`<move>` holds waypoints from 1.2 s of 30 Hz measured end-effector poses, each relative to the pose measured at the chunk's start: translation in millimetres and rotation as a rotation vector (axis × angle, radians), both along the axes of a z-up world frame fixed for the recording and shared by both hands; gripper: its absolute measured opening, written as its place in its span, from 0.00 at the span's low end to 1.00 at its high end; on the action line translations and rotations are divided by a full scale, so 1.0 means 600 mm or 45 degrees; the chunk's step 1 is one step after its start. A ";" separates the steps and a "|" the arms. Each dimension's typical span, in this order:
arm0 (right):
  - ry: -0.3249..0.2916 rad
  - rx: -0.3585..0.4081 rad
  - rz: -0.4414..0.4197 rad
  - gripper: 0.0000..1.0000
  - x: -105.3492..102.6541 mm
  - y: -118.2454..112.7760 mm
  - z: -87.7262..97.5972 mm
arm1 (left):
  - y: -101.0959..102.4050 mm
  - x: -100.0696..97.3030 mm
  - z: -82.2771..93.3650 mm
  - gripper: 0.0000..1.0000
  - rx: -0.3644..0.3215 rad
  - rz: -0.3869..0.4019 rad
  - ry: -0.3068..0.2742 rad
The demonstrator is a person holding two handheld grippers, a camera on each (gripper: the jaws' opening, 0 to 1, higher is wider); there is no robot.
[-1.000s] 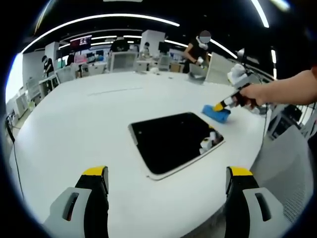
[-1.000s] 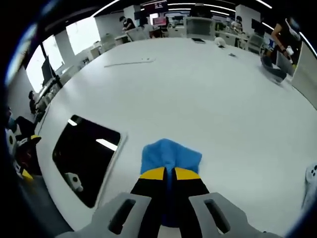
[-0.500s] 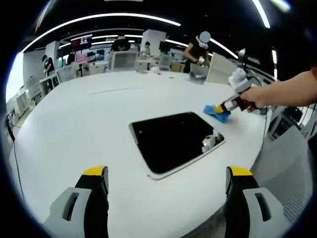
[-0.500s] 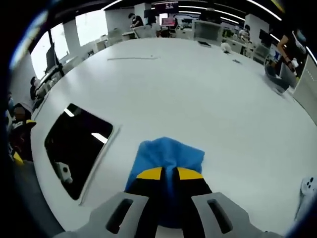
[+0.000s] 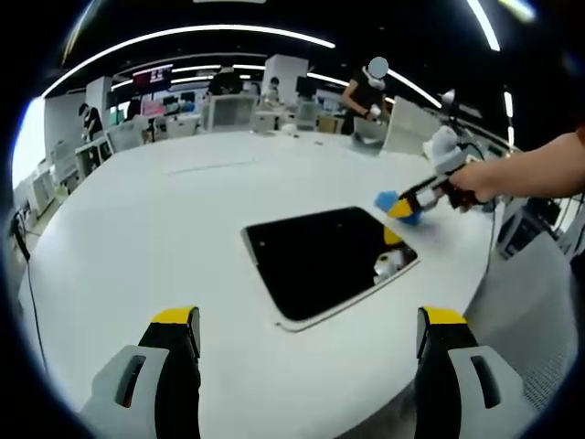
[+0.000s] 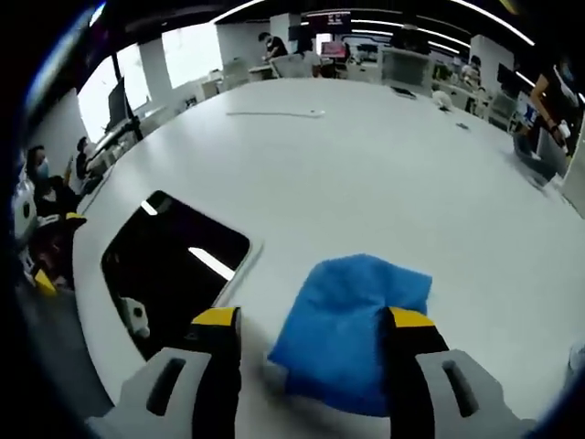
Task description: Wipe the mirror surface with the cleaning cloth until all visible marks leave the cleaned area.
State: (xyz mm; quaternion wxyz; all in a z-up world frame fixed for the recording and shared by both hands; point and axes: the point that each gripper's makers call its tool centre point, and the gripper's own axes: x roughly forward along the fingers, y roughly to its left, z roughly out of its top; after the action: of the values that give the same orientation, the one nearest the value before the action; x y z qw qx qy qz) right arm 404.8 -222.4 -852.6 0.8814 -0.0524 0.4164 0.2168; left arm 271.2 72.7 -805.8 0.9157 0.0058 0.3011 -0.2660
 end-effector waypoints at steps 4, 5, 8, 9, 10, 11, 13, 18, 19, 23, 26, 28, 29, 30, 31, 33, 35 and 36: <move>-0.074 0.078 0.024 0.71 0.000 0.013 0.035 | 0.003 0.002 0.002 0.99 -0.009 0.019 -0.006; -0.085 0.088 0.032 0.74 -0.003 0.014 0.044 | 0.003 0.002 0.003 0.99 -0.010 0.020 -0.008; -0.129 0.111 0.070 0.82 -0.011 0.013 0.064 | 0.002 0.003 0.005 0.99 -0.016 0.022 -0.015; -0.149 0.119 0.082 0.84 -0.017 0.012 0.073 | 0.001 0.003 0.005 0.99 -0.014 0.019 -0.017; -0.163 0.123 0.088 0.86 -0.023 0.011 0.078 | 0.001 0.003 0.006 0.99 -0.016 0.019 -0.017; -0.183 0.129 0.093 0.88 -0.028 0.010 0.084 | 0.000 0.002 0.006 0.99 -0.026 0.015 -0.016; -0.225 0.138 0.098 0.89 -0.042 0.007 0.098 | -0.003 0.003 0.009 0.99 -0.038 0.010 -0.027; -0.320 0.182 0.054 0.96 -0.081 -0.018 0.125 | 0.005 0.006 0.021 0.99 -0.049 0.047 -0.052; -0.344 0.228 0.017 0.97 -0.091 -0.022 0.133 | 0.007 0.006 0.024 0.99 -0.051 0.053 -0.056; -0.400 0.218 0.027 1.00 -0.137 -0.035 0.143 | 0.021 -0.003 0.028 0.99 -0.058 0.076 -0.065; -0.424 0.180 0.022 1.00 -0.163 -0.044 0.143 | 0.027 -0.006 0.034 0.99 -0.080 0.080 -0.090; -0.434 0.168 0.020 1.00 -0.178 -0.046 0.142 | 0.025 -0.005 0.045 0.99 -0.111 0.073 -0.127; -0.446 0.169 0.038 1.00 -0.184 -0.043 0.142 | 0.025 -0.006 0.046 0.99 -0.106 0.068 -0.132; -0.460 0.152 0.072 1.00 -0.192 -0.038 0.141 | 0.024 -0.006 0.046 0.99 -0.097 0.060 -0.141; -0.457 0.139 0.073 1.00 -0.196 -0.037 0.139 | 0.022 -0.008 0.043 0.99 -0.080 0.048 -0.144; -0.450 0.139 0.067 1.00 -0.204 -0.032 0.137 | 0.017 -0.010 0.037 0.99 -0.075 0.034 -0.140; -0.445 0.140 0.070 1.00 -0.209 -0.027 0.127 | 0.016 -0.010 0.031 0.99 -0.060 0.036 -0.127; -0.443 0.139 0.065 1.00 -0.211 -0.027 0.121 | 0.018 -0.010 0.030 0.99 -0.065 0.044 -0.119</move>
State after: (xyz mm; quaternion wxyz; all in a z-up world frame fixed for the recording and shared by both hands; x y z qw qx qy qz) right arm 278.4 -238.5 -780.1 0.9359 -0.0517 0.2438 0.2490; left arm 265.2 83.2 -787.9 0.9331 -0.0102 0.2510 -0.2573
